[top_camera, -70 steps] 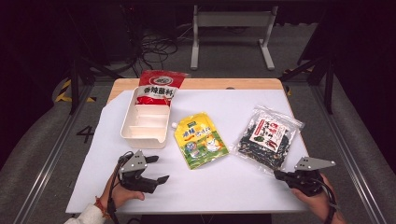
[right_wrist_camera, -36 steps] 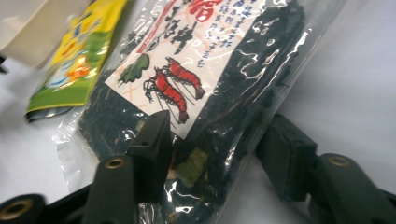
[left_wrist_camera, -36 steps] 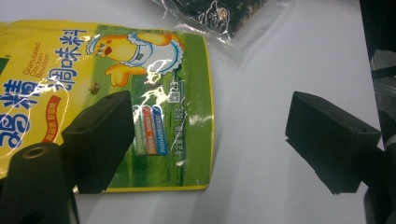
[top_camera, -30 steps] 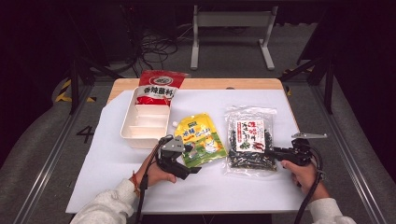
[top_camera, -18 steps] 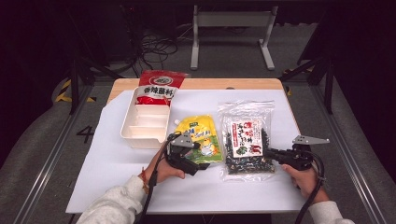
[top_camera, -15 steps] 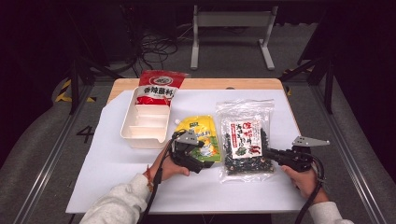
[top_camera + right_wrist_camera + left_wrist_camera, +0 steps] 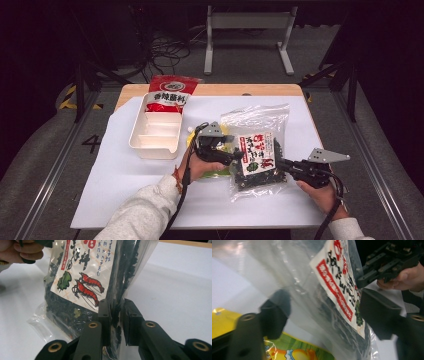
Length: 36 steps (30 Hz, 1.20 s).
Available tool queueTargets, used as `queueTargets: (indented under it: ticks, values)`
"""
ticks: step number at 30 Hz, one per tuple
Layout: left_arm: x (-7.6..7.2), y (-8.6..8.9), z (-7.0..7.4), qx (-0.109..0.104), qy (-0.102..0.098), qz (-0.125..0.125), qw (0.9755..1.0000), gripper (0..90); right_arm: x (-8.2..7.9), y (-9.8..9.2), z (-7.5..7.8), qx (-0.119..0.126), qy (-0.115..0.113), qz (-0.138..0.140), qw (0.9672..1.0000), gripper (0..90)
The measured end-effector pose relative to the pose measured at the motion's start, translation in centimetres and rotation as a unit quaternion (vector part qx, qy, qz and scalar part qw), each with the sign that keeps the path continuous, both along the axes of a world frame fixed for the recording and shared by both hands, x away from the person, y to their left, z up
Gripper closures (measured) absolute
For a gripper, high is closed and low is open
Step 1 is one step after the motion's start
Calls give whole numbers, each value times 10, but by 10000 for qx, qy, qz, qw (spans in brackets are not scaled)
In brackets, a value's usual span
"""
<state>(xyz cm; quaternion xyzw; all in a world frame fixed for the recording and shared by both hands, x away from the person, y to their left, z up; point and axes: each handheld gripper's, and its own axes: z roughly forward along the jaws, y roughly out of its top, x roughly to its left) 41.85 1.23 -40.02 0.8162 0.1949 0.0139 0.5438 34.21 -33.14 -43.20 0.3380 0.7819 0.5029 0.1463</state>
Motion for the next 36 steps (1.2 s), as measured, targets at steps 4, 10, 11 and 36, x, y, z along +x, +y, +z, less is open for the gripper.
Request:
queueTargets:
  ticks: [4,10,11,36]
  values:
    - [-2,6,2,-344,95,-95,9993,561,-5,5,7,48,-162,76,9998,791]
    - [-25,11,23,-750,-342,-579,9949,782,-12,11,16,28,-332,136,9994,778]
    - [-29,12,27,-796,-417,-603,9941,793,-13,12,17,38,-329,156,9993,764]
    - [-45,71,85,-1735,-1160,-354,9773,808,-20,-11,15,84,-149,-561,9983,330]
